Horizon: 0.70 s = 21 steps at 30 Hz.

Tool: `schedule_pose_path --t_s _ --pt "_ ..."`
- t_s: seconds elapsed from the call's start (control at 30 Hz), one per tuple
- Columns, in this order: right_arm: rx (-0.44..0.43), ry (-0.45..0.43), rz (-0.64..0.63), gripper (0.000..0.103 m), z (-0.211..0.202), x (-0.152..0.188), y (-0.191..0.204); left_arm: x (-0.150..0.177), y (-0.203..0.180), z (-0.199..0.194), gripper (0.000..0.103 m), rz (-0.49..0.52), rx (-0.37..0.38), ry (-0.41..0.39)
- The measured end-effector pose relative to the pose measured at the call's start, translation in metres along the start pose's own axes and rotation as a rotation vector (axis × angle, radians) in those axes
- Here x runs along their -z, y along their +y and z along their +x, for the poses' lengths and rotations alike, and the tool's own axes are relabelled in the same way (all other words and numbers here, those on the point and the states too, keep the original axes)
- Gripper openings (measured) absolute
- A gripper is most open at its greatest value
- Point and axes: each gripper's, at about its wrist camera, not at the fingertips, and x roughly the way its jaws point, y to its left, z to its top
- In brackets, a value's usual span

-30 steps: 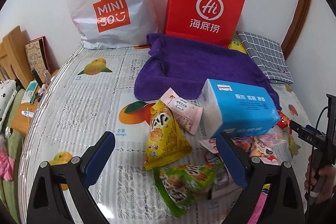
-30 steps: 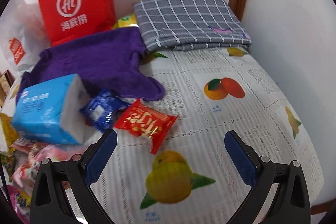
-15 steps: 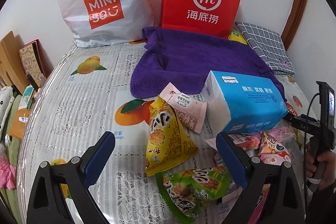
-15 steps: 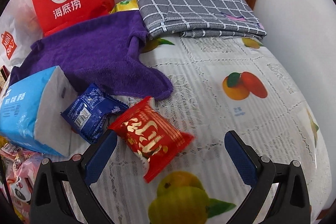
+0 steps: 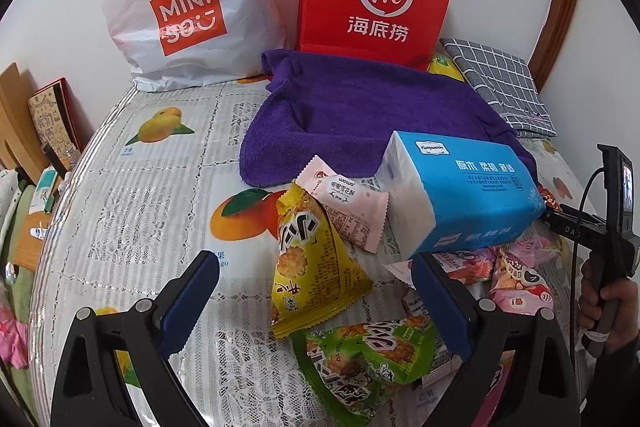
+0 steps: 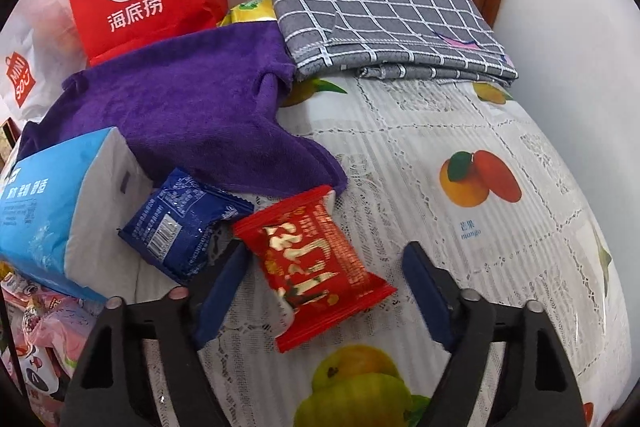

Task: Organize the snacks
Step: 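Move the right gripper toward the red snack packet beside the tissue box, then close the right gripper on the red snack packet and lift it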

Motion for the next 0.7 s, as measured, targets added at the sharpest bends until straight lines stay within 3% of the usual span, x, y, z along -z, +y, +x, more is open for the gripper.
schedule_pose_path --t_s 0.13,0.7 --pt "-0.01 -0.008 0.004 0.059 -0.003 0.0 0.0 0.0 0.001 -0.001 0.097 0.001 0.004 -0.004" --pt "-0.04 -0.046 -0.002 0.054 -0.034 0.017 0.0 0.005 0.003 -0.014 0.097 -0.008 0.003 -0.011"
